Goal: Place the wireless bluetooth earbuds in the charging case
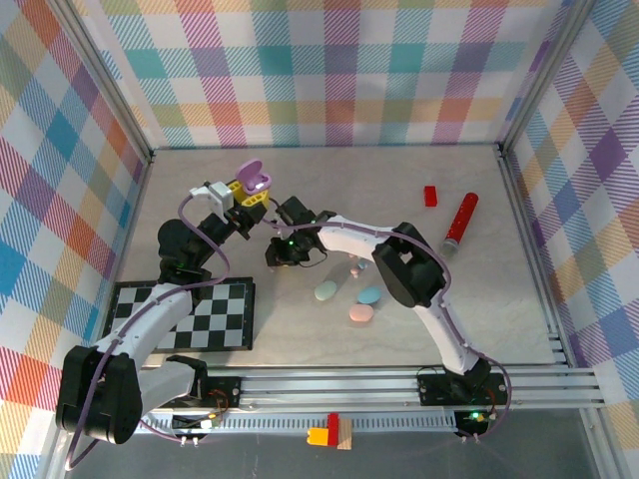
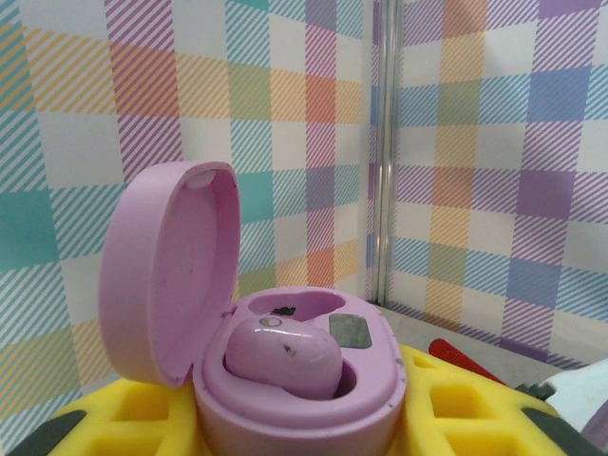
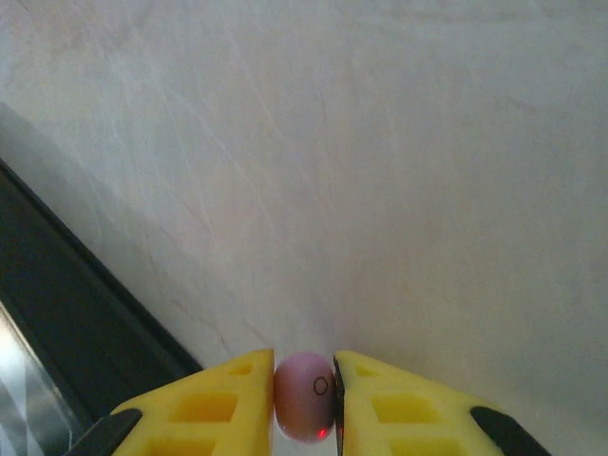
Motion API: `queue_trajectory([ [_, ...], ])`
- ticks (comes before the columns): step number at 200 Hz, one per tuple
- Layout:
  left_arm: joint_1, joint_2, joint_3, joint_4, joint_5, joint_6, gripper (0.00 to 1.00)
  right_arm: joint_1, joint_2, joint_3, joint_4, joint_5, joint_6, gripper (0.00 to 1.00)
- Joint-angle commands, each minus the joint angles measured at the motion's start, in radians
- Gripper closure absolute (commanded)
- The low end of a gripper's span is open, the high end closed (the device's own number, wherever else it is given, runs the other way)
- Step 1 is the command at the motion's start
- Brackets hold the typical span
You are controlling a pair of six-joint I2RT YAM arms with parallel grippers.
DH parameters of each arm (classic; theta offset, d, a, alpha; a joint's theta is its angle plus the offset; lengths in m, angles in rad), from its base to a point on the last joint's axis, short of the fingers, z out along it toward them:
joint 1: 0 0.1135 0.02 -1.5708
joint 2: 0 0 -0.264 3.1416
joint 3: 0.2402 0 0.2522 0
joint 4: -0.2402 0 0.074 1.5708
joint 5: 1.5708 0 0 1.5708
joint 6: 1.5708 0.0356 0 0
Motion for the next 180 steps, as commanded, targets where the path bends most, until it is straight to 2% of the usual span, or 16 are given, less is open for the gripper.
queue_trajectory([
  [1,0.005,-0.002,0.018,-0.003,0.029,0.018,0.71,-0.032,-0.111,-0.089,0.062,0.029,-0.011,0.78],
  [54,-0.020,0.008,0.015,-0.032,0.046,0.055,0.71,-0.142,-0.323,-0.366,0.147,0.050,0.013,0.78],
  [97,-0.090,0.039,0.012,-0.076,0.035,0.101,0.71,-0.237,-0.527,-0.532,0.147,0.084,-0.015,0.77],
  [128,-0.144,0.078,-0.001,-0.109,0.009,0.133,0.71,-0.279,-0.667,-0.584,0.108,0.121,-0.059,0.77],
  [180,-0.206,0.176,-0.018,-0.045,0.016,0.127,0.71,-0.288,-0.839,-0.575,0.050,0.131,-0.150,0.77],
])
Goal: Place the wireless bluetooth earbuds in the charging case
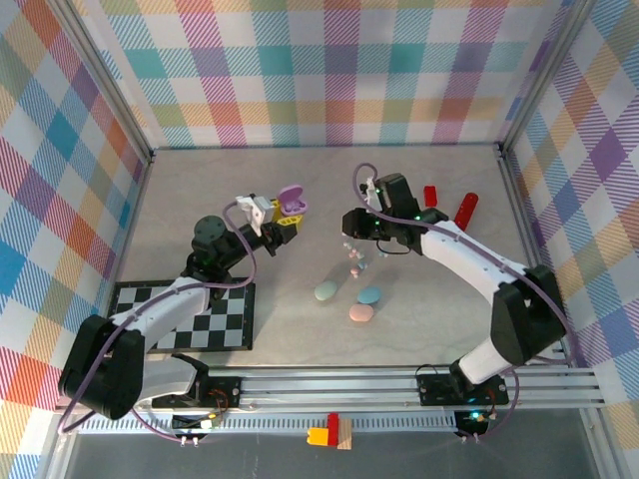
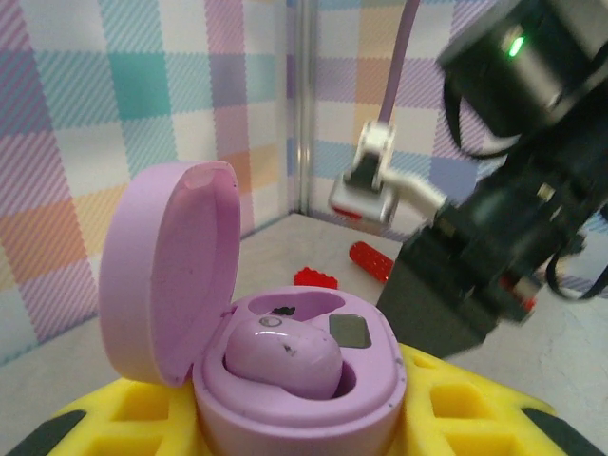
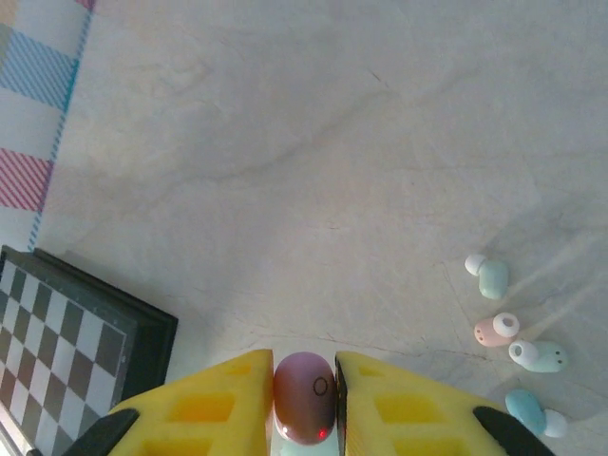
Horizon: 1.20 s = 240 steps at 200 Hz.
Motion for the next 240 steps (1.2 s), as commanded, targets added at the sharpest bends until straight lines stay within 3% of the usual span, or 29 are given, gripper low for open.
queue_trajectory([
  [1,-0.026,0.034,-0.015,0.051,0.000,0.018,0.71,-0.001,-0.072,0.006,-0.035,0.000,-0.075,0.77],
  [64,-0.039,0.125,-0.008,0.113,0.040,-0.015,0.71,0.017,-0.166,0.048,0.000,-0.120,-0.160,0.76],
  [154,-0.048,0.143,0.005,0.080,0.171,-0.015,0.71,0.084,-0.042,0.207,-0.045,-0.149,-0.238,0.76],
  [240,-0.048,0.104,0.000,0.094,0.145,-0.030,0.71,0.099,0.009,0.216,-0.059,-0.146,-0.250,0.76],
])
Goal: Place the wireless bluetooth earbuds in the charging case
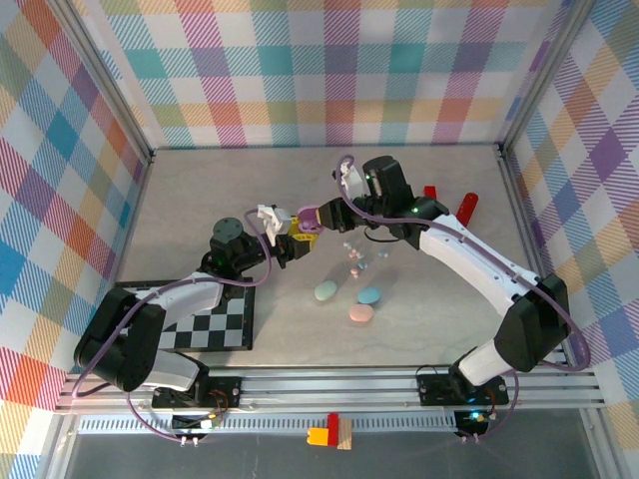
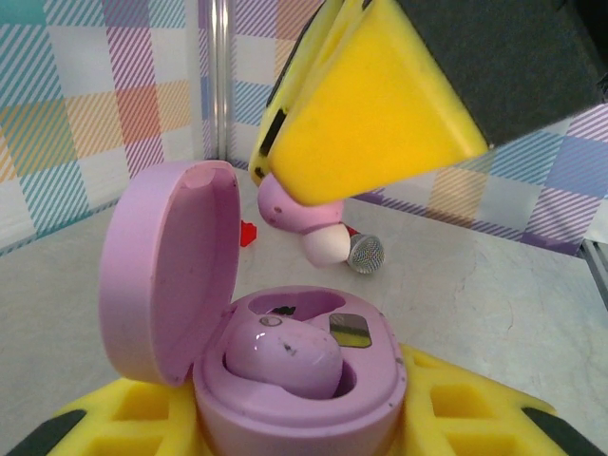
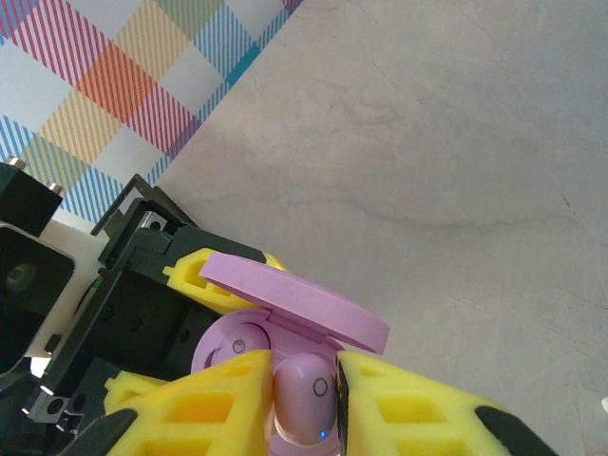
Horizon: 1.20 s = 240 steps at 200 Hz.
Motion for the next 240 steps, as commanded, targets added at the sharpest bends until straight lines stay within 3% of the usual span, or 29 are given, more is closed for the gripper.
queue_trajectory([
  [1,-0.009,-0.039,0.011,0.041,0.005,-0.018,0.71,0.005,0.013,0.019,-0.010,-0.020,-0.022,0.76],
  [139,-0.010,-0.039,0.045,0.026,-0.006,-0.021,0.71,0.010,0.027,0.008,-0.024,-0.072,-0.048,0.76],
  [158,-0.010,-0.033,0.048,0.036,-0.002,-0.024,0.72,0.012,0.029,0.008,-0.026,-0.070,-0.051,0.69],
  [223,-0.010,-0.029,0.040,0.033,-0.005,-0.024,0.72,0.010,-0.027,-0.013,0.036,-0.044,-0.033,0.67],
  [240,-0.010,-0.018,0.041,0.043,-0.007,-0.025,0.72,0.011,-0.046,-0.025,0.052,-0.041,-0.032,0.62],
])
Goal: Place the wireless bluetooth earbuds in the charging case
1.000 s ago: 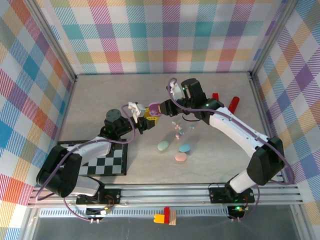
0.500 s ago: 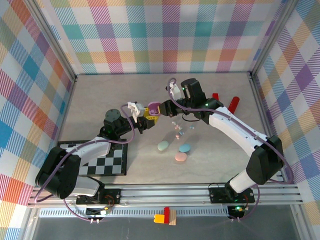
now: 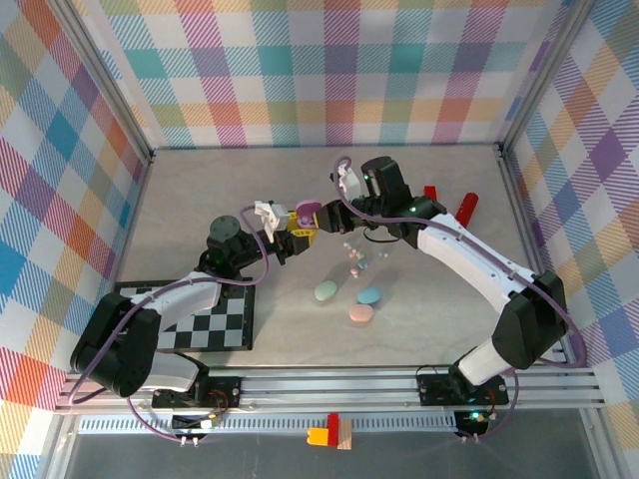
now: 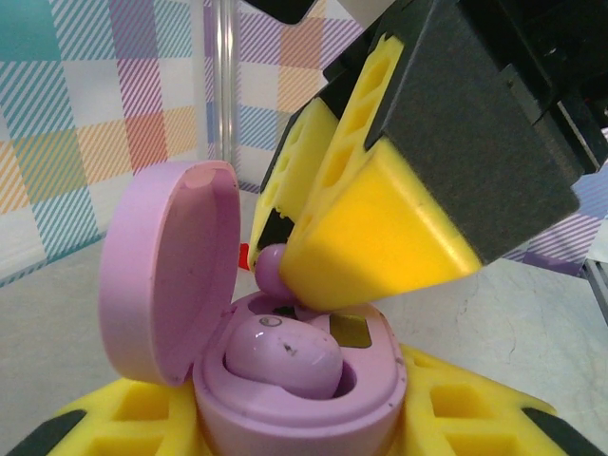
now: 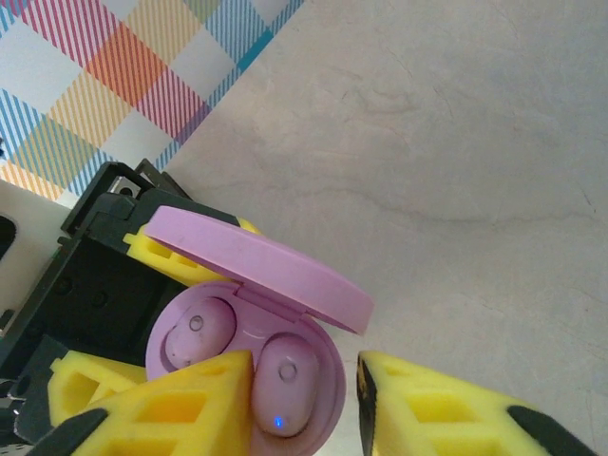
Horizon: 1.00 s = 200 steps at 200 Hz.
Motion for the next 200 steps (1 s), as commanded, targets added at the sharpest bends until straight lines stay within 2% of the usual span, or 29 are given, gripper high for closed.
queue_trajectory([
  [1,-0.010,0.012,0.022,0.044,0.001,-0.005,0.72,0.005,-0.057,-0.022,0.048,0.001,-0.004,0.62],
  [53,-0.010,0.047,0.035,0.076,0.007,-0.008,0.72,0.003,-0.105,-0.046,0.078,0.044,0.015,0.52],
  [87,-0.009,0.047,0.026,0.059,0.056,0.049,0.72,-0.001,-0.116,-0.032,0.102,0.061,0.060,0.44],
  [139,-0.010,0.040,0.025,0.045,0.065,0.086,0.72,-0.001,0.072,0.205,-0.115,0.033,0.061,0.67],
  [174,-0.009,0.032,0.035,0.052,0.020,0.041,0.72,0.006,0.164,0.321,-0.215,-0.021,0.043,0.68],
  [200,-0.009,0.031,0.048,0.059,-0.015,0.005,0.72,0.007,0.148,0.307,-0.240,-0.008,0.028,0.69],
])
